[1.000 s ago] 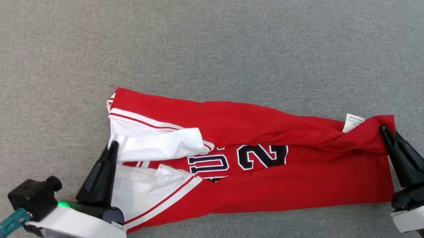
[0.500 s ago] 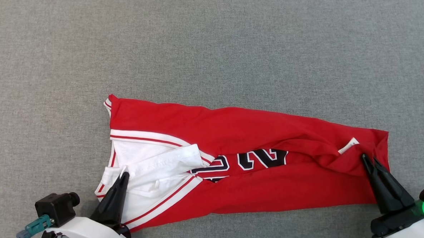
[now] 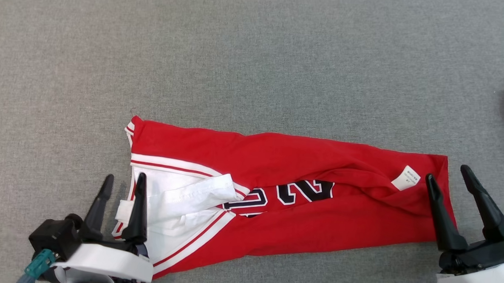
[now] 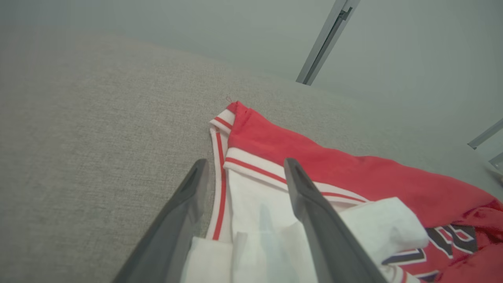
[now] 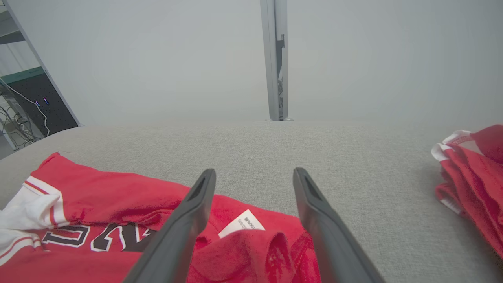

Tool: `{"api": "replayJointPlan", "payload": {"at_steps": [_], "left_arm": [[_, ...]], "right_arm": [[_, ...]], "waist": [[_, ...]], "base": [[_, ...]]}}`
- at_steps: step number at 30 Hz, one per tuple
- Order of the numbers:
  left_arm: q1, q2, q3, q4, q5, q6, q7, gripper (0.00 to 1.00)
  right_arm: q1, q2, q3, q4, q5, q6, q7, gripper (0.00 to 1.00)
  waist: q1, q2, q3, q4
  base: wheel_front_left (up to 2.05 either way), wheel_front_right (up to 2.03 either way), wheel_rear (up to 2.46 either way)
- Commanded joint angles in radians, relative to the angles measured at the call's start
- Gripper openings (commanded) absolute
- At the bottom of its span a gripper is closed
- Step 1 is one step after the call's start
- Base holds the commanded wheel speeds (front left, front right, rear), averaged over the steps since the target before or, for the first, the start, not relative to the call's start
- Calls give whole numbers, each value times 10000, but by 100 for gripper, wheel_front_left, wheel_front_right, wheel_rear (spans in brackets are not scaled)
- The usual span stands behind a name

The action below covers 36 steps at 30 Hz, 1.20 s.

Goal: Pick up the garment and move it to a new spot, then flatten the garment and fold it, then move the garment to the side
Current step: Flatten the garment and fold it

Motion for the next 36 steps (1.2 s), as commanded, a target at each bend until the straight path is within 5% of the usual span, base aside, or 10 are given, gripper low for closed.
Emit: {"api": "replayJointPlan", "payload": {"at_steps": [1,18,36], "left_arm": [[-237,11,121,-34,165,93,-151,100],[-356,142,877,-328,2321,582,-507,100],[72,96,837,-158,2571,468,-511,100]], "right_arm": [[-76,93,-190,-83,-130,-1,-42,100],[177,711,-730,399,-861,0,-41,100],[273,664,-728,832,-806,-2,-32,100]], "waist": [[0,0,-126,-64],[0,0,-1525,-270],[0,0,-1658,-122]], "base": [[0,0,0],[0,0,0],[0,0,0]]}}
